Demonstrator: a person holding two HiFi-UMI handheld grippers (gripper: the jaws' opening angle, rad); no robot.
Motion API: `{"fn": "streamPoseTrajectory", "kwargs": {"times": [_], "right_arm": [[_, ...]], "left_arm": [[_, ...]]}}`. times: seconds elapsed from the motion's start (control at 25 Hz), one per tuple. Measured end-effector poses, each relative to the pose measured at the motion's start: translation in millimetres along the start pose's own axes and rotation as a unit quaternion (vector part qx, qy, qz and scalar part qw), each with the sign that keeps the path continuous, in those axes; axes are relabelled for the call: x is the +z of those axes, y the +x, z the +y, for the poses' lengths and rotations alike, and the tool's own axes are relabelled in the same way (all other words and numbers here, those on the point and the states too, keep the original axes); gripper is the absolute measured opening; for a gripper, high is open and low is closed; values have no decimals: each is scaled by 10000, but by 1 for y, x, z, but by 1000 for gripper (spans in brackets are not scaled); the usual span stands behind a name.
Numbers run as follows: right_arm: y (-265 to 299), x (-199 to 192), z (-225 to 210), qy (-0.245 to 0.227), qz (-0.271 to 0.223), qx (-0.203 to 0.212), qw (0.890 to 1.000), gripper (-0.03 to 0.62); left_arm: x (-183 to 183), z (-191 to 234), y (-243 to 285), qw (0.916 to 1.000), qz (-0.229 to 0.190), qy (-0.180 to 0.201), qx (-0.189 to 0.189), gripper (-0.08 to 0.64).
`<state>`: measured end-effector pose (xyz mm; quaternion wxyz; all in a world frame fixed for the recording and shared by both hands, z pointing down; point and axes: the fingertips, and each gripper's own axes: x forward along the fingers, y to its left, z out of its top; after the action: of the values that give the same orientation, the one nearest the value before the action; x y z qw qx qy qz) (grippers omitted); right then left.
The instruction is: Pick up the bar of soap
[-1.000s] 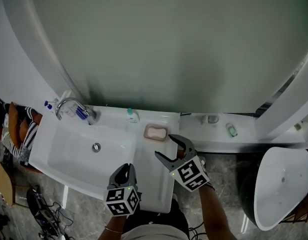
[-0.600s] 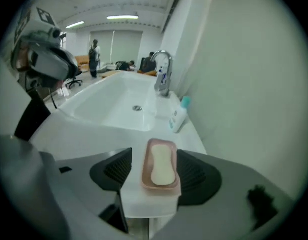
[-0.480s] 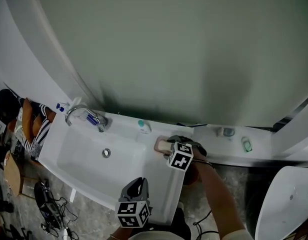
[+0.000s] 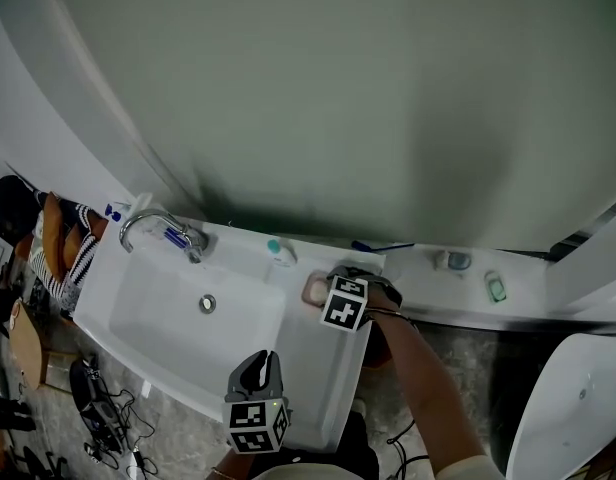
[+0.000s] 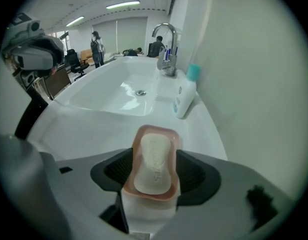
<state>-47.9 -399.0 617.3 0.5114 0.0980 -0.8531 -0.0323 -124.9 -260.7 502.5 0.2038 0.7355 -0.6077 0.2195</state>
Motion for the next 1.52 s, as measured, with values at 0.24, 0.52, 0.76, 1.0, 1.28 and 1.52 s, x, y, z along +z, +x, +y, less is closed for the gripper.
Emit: {"fn": "streamPoseTrajectory", "kwargs": {"times": [0.24,0.52,0.76,1.0,1.28,1.52], "right_arm": [[13,-13,1,71,307,93,9995,288],[19,-12,4,-74,538,211,9983,237],[22,-13,6,4,611,373,9974,232],[19,-12,6,-76,457,313,9984,222],[12,-6,1,293,6,71,9995,216],[-11,16,-4,376,-433,-118,9983,191]], "left_arm": [[8,-12,11,9993,-94,190,-312,60],[34,-22,50,9974,-170,-180,-682,72],[41,-17,55,9981,-200,-34,-575,72],[33,-17,52,9986,-119,5,-519,72],[32,-17,51,9985,-124,8,-533,74],[28,-18,49,9984,-112,-11,-556,78]]}}
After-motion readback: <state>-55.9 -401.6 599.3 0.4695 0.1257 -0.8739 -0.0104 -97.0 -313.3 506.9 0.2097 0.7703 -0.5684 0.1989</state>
